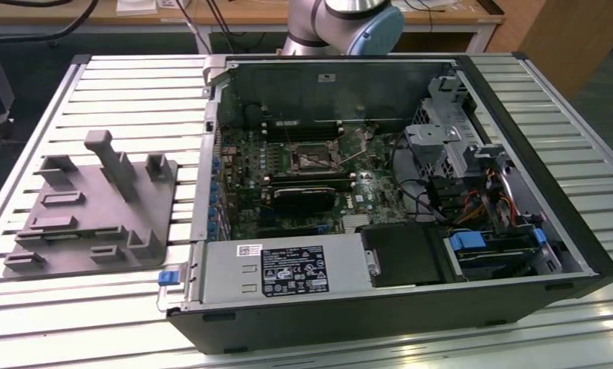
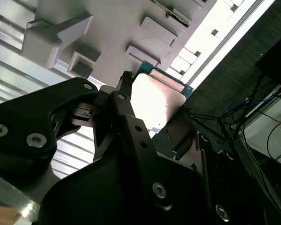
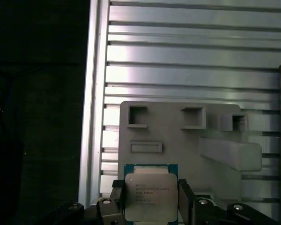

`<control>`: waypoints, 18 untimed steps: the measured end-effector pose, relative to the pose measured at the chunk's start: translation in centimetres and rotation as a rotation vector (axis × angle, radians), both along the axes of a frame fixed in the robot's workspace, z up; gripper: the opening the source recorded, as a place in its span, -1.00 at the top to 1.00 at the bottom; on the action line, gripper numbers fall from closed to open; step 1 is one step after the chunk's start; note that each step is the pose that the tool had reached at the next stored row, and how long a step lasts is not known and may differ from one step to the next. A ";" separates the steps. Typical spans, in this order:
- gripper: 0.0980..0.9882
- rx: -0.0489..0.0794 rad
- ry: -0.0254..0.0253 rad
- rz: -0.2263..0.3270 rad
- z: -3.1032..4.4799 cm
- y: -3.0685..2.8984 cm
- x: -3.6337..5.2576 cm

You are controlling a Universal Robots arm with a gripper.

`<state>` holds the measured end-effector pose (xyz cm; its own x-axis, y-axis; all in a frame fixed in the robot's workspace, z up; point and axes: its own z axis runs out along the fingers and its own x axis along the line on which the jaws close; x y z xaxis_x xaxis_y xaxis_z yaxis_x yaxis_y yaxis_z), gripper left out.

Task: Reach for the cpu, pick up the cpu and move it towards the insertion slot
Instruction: 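Pick up the cpu and move it towards the insertion slot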

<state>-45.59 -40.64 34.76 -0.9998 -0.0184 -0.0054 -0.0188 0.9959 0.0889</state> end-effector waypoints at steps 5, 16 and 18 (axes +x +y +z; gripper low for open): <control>0.00 0.000 -0.0011 0.000 1.66 0.00 0.00; 0.00 0.000 -0.0031 0.000 4.84 0.00 0.00; 0.00 0.000 -0.0034 0.000 4.88 0.00 0.00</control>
